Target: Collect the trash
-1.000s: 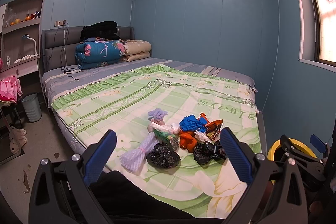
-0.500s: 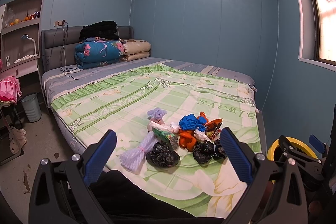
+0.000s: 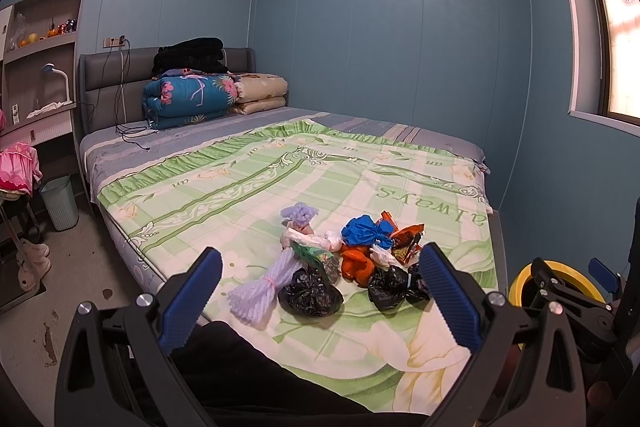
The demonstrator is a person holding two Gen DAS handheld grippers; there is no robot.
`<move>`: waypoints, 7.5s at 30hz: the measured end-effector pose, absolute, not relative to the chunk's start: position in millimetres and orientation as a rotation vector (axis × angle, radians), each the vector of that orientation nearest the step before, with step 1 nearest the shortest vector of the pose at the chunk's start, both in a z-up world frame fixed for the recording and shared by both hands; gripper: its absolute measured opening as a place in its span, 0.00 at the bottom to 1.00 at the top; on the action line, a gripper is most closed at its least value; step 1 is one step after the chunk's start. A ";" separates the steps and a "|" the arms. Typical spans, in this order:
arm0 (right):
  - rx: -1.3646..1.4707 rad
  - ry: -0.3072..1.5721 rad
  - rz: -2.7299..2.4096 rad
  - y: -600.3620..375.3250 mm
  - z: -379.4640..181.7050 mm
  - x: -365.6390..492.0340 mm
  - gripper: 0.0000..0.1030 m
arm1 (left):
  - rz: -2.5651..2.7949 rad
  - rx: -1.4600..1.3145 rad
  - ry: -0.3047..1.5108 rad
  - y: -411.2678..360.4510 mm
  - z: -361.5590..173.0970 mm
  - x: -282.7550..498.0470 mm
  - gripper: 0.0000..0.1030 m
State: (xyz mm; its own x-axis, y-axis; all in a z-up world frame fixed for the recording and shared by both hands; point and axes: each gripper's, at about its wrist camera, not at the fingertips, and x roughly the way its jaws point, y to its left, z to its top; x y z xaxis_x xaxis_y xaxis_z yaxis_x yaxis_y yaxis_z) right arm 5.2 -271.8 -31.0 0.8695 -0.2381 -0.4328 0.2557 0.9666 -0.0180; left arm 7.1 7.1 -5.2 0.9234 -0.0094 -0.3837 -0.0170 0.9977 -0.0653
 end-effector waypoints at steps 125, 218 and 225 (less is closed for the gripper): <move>0.228 0.995 0.145 -240.0 -118.1 181.4 0.28 | -0.263 -0.024 0.998 105.8 -131.1 188.3 0.28; 0.509 0.683 -0.389 -506.2 -46.3 32.9 0.45 | -0.858 0.173 1.030 -242.8 -70.8 99.1 0.62; 0.508 0.672 -0.358 -502.0 -43.1 33.5 0.45 | -0.810 0.132 1.009 -222.0 -62.0 106.6 0.65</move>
